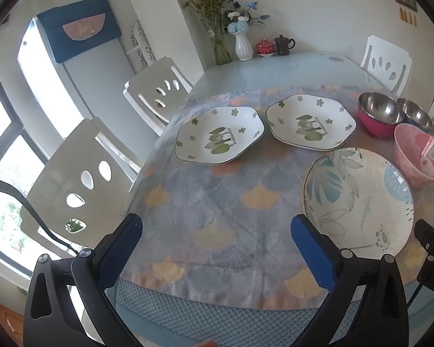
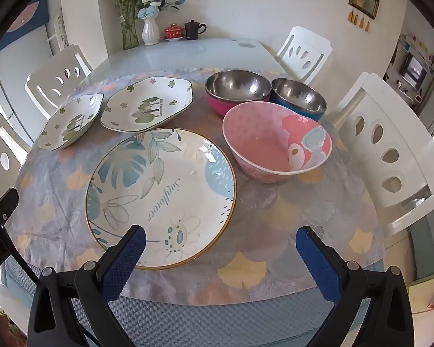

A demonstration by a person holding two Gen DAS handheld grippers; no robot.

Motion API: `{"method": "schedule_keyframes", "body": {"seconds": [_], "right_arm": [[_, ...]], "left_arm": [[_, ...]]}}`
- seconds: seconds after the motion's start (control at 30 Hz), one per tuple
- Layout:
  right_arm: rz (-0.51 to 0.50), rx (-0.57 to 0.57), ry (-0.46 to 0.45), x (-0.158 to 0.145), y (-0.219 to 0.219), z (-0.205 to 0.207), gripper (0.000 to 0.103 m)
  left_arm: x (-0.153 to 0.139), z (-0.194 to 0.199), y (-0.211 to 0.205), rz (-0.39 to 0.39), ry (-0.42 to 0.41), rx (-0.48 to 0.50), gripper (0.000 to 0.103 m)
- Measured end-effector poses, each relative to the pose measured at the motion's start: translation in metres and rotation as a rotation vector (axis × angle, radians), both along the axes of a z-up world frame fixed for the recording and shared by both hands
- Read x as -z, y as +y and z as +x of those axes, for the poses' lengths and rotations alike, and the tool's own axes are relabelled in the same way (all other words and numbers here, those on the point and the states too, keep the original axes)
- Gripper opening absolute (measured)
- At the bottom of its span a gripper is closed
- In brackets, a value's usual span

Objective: Organize plates and bowls
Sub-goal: 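Move both tools toward the large blue-leaf round plate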

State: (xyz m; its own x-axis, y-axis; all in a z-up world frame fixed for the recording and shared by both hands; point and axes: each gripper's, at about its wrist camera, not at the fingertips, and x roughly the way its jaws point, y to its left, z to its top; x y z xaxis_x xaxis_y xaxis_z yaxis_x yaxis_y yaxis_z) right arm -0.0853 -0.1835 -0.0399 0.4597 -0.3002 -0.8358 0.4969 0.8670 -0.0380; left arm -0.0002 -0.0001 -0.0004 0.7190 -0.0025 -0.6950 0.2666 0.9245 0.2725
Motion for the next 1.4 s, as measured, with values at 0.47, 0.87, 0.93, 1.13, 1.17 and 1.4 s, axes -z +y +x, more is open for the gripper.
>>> {"method": "schedule_keyframes", "body": {"seconds": [0.47,0.87,0.93,1.13,1.17,1.4], "right_arm": [[-0.017,-0.003,0.018,0.008,0.009,0.006,0.103],[-0.066,-0.023,-0.025,-0.058,0.018,-0.004,0.103],[-0.080,-0.032,-0.035,-0.074,0.020,-0.007,0.103],[-0.105,-0.083,-0.097,-0.130,0.028,-0.026,0.103],[-0.111,-0.091,-0.110,-0.139,0.029,-0.030,0.103],[-0.150,-0.162,-0.208,-0.197,0.034,-0.065,0.103]], "left_arm": [[0.014,0.007,0.012,0.020,0.023,-0.024,0.103],[-0.045,-0.009,0.015,-0.013,0.021,0.026,0.102],[-0.060,-0.014,0.015,-0.025,0.019,0.028,0.101],[-0.119,-0.043,0.013,-0.060,-0.045,0.013,0.101],[-0.130,-0.050,0.012,-0.065,-0.059,0.006,0.101],[-0.177,-0.086,0.007,-0.108,-0.144,-0.020,0.101]]}}
